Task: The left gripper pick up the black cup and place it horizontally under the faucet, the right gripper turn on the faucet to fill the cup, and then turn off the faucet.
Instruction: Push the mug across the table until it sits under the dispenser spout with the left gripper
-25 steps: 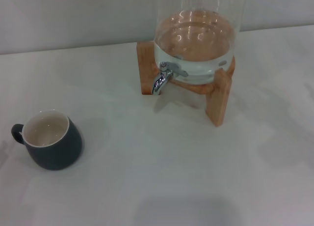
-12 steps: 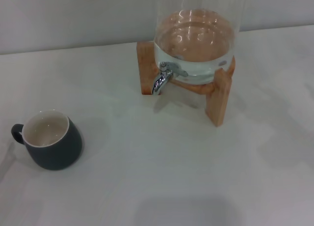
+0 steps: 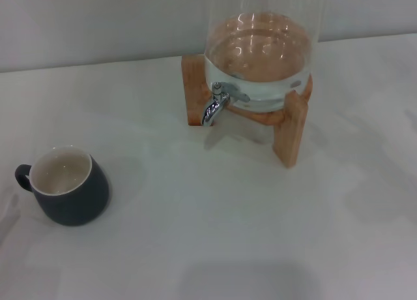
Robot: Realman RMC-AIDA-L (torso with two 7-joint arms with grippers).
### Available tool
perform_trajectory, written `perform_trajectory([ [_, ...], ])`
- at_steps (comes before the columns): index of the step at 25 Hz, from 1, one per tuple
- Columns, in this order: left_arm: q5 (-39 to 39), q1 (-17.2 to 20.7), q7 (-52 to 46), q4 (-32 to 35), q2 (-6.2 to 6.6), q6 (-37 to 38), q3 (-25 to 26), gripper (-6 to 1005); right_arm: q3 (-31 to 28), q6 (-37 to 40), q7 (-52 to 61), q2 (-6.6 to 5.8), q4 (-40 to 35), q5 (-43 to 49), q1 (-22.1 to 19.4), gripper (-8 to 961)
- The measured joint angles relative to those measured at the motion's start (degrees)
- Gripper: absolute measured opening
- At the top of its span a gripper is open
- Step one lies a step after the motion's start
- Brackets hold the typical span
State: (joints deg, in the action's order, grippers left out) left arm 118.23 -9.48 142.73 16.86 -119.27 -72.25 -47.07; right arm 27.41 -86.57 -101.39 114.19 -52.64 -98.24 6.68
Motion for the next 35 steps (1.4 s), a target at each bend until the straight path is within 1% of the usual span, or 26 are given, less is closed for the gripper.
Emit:
perform_trajectory([
  [4, 0.0, -0.1, 2.3, -0.1, 0.00, 0.9, -0.1, 878, 0.0, 0.0, 0.0, 0.08, 0.0, 0.0, 0.1, 629],
  [8, 0.0, -0.6, 2.5, -1.0, 0.08, 1.0, -0.2, 878, 0.0, 0.0, -0.1, 0.14, 0.0, 0.0, -0.1, 629],
  [13, -0.4, -2.0, 1.3, -2.2, 0.23, 2.6, -0.2, 878, 0.0, 0.0, -0.1, 0.20, 0.0, 0.0, 0.0, 629],
  [23, -6.3, -3.8, -3.4, -1.8, 0.51, 5.2, -0.2, 878, -0.1, -0.1, 0.0, 0.20, 0.0, 0.1, 0.1, 629],
  [35, -6.9, -4.0, -3.5, -1.7, 0.53, 5.2, -0.2, 878, -0.2, -0.1, -0.1, 0.24, 0.0, 0.1, 0.0, 629],
])
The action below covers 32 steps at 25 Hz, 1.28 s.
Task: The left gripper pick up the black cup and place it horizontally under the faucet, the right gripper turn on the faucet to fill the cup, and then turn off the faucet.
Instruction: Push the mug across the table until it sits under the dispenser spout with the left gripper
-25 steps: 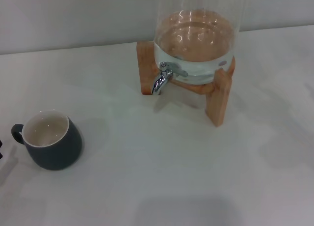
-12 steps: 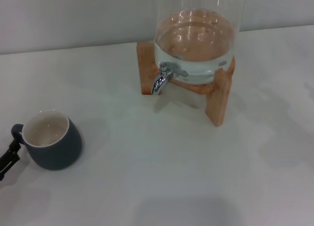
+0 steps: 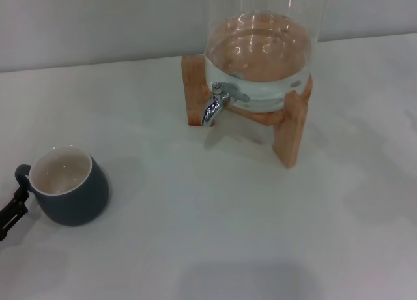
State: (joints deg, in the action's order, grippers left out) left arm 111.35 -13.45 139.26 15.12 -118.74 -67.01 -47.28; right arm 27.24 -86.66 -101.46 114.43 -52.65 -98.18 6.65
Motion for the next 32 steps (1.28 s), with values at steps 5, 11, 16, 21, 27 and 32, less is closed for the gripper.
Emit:
perform_trajectory([
  [5, 0.0, 0.0, -0.7, 0.1, 0.03, -0.2, 0.1, 878, 0.0, 0.0, 0.0, 0.00, 0.0, 0.0, 0.0, 629],
  [11, -0.2, 0.0, -4.1, 0.3, 0.68, 0.0, 0.0, 878, -0.1, 0.0, -0.1, 0.00, 0.0, -0.1, 0.0, 629],
  [16, -0.2, -0.1, -4.4, 1.0, 0.70, 0.2, 0.0, 878, -0.6, -0.2, -0.1, 0.04, 0.0, -0.1, -0.1, 629],
  [21, -2.9, -0.1, -4.0, 3.6, 0.07, 2.4, 0.0, 878, -0.6, -0.3, -0.2, 0.07, 0.0, 0.0, -0.2, 629],
  [27, -4.0, -0.3, -3.8, 4.5, -0.15, 3.8, 0.0, 875, -0.6, -0.3, -0.2, 0.09, 0.0, 0.0, -0.3, 629],
  [32, -4.5, -1.0, -3.0, 4.5, -0.18, 4.5, 0.0, 866, -0.6, -0.3, -0.1, 0.09, 0.1, 0.0, -0.3, 629],
])
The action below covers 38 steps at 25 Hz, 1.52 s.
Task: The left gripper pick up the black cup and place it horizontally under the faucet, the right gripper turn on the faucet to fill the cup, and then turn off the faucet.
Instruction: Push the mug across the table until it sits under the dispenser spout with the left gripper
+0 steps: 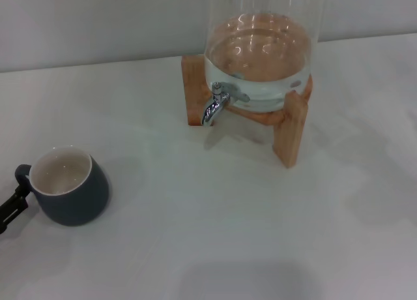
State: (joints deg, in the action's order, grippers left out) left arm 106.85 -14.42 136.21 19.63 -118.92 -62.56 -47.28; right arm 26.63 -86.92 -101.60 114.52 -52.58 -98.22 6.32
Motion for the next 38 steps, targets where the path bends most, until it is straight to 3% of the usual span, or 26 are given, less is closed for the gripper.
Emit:
perform_trajectory([
  [17, -1.4, -3.4, 0.5, -0.3, 0.00, 2.5, 0.0, 835, 0.0, 0.0, -0.2, 0.00, 0.7, 0.0, 0.1, 630],
  [28, -1.6, -3.5, 0.5, -0.1, -0.26, 3.1, 0.0, 815, 0.0, 0.1, -0.2, 0.00, 0.7, 0.0, 0.3, 630],
  [38, -1.7, -3.7, 0.7, -0.1, -0.26, 3.0, 0.0, 630, 0.0, 0.3, -0.2, 0.00, 0.7, 0.0, 0.5, 630],
])
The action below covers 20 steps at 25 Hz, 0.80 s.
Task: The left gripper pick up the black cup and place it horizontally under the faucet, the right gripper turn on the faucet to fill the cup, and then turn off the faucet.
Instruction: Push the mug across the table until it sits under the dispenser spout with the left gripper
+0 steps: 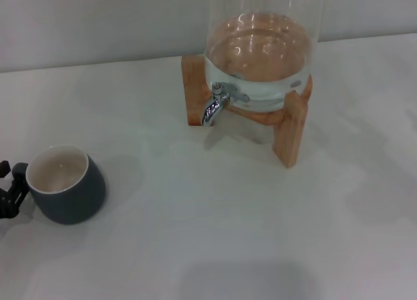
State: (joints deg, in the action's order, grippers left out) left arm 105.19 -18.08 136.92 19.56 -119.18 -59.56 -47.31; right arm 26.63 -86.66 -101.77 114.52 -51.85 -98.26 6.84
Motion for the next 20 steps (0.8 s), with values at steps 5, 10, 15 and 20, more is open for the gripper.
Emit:
perform_trajectory([
  [5, 0.0, -0.5, 0.2, -0.1, 0.00, 0.0, 0.0, 472, 0.0, 0.1, 0.0, 0.00, 0.0, 0.0, 0.0, 630],
  [10, 0.0, -0.7, 1.5, -0.3, 0.00, 0.1, -0.1, 268, 0.0, 0.1, 0.0, 0.00, 0.0, 0.0, 0.0, 630],
  [15, 0.0, -1.3, 1.6, -0.5, 0.00, 0.1, -0.1, 134, 0.0, 0.1, -0.1, 0.00, 0.0, 0.0, 0.0, 630],
  [20, 0.0, -1.3, 1.6, -0.5, -0.02, 0.1, -0.1, 104, 0.0, 0.1, -0.1, 0.00, 0.0, 0.0, 0.0, 630],
])
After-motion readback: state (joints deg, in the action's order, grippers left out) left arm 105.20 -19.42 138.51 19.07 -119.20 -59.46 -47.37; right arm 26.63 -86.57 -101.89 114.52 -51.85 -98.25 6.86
